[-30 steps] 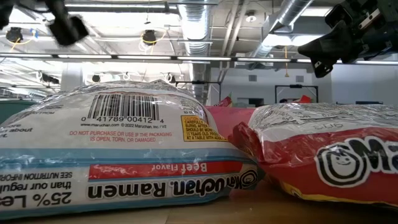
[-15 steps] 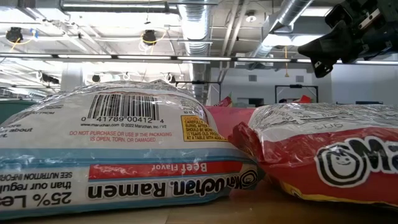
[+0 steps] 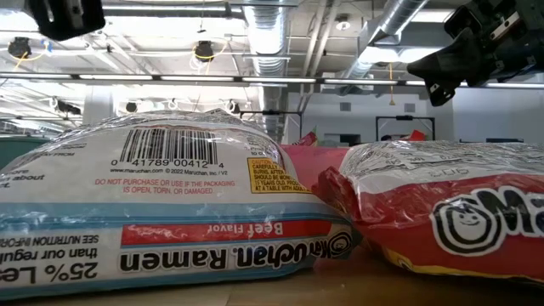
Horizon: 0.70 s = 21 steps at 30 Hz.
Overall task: Pick & Place Food Item
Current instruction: Put the blue noodle pack into the red bin
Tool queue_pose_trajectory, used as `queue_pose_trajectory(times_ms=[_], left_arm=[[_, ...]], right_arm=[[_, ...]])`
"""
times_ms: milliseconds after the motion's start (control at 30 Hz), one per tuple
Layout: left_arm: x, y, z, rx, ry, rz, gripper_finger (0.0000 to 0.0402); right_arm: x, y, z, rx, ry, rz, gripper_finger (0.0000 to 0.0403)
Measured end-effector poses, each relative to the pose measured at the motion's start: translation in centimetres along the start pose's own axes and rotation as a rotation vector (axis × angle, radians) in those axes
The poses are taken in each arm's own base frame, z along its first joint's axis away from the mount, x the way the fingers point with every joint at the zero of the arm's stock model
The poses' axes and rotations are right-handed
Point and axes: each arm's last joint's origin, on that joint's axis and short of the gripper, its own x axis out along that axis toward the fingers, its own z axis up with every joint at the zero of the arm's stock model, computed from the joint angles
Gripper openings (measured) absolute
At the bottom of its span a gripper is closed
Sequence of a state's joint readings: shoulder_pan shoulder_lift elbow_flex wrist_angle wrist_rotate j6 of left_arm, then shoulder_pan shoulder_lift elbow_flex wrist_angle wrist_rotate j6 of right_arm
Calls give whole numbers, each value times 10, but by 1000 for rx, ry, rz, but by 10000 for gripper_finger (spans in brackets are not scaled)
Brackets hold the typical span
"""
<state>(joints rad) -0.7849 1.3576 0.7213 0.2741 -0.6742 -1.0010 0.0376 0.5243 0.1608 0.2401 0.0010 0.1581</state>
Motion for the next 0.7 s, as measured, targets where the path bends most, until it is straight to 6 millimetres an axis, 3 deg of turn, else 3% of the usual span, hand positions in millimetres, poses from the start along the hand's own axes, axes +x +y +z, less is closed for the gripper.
queue_pose_trajectory(times_ms=[333,700], left_arm=[[36,-19,-30,-111,209,16,0],[26,-15,-52,-315,283,204,0]], right_arm=[[0,0,0,0,0,0,1],[0,0,0,0,0,0,1]])
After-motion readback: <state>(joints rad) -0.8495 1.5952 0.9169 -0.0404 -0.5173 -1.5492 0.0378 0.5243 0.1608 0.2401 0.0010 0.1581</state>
